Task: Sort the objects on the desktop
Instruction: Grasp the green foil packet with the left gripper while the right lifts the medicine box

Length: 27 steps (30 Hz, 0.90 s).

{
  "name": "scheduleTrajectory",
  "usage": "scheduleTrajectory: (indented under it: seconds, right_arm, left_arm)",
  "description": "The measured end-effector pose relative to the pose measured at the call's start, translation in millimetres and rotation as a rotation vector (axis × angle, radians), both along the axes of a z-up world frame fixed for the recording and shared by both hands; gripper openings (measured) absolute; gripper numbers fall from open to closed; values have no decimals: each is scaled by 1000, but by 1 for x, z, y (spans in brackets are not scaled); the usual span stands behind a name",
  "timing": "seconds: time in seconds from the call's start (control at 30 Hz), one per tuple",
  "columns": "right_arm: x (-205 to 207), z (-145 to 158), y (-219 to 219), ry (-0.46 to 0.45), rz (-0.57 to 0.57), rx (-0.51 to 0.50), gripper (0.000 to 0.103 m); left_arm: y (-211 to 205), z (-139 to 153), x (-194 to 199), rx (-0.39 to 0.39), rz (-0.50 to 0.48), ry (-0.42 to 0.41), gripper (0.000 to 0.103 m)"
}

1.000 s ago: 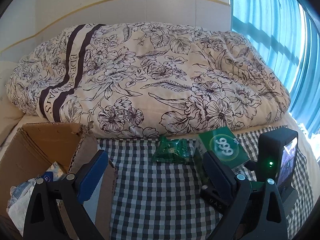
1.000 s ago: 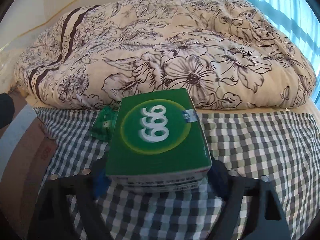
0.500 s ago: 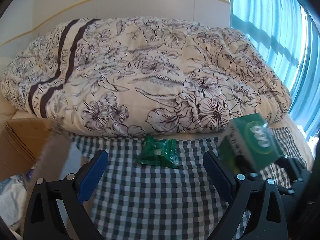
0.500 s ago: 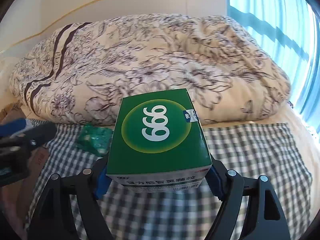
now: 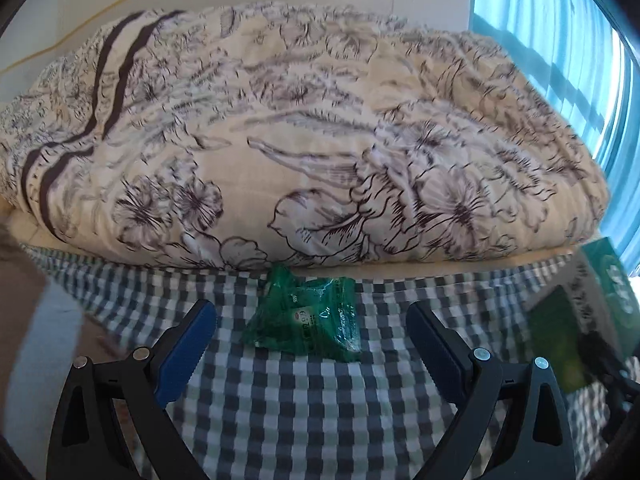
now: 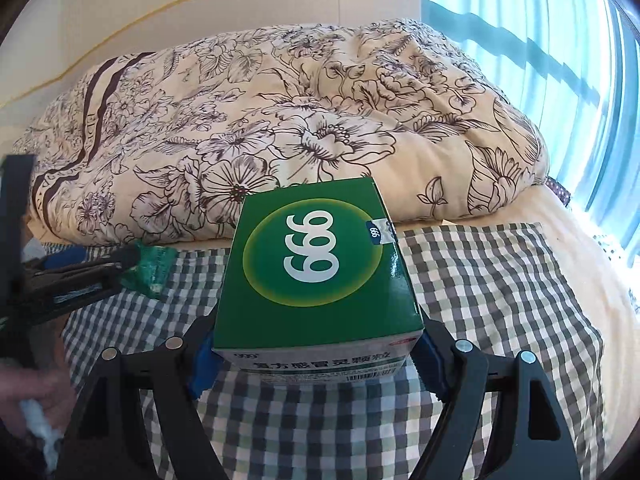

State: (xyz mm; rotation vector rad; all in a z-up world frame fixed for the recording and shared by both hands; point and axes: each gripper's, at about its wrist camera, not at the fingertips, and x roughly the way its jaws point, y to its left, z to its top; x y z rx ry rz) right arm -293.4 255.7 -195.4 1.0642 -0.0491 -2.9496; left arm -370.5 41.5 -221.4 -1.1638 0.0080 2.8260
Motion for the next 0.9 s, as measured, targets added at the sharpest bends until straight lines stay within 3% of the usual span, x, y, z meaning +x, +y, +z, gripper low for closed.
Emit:
scheduleTrajectory:
  seconds: [0.17,0.3,0.63,0.9]
  right_arm:
    - [4,-5,3,-6,-1,-2,78]
    - [7,-8,3,-12,-1,6,78]
    - [18,1,-3,-10,6,12,78]
    - [43,26,1,17,-11,11,78]
  left_arm:
    - [-3,-29,-30,-17,34,-79,93]
    - [-6,-41,-40,3,41,-135,76]
    - [4,-34,-27,-14,17,-127,41]
    - [10,-4,4,-9,21,-97,39]
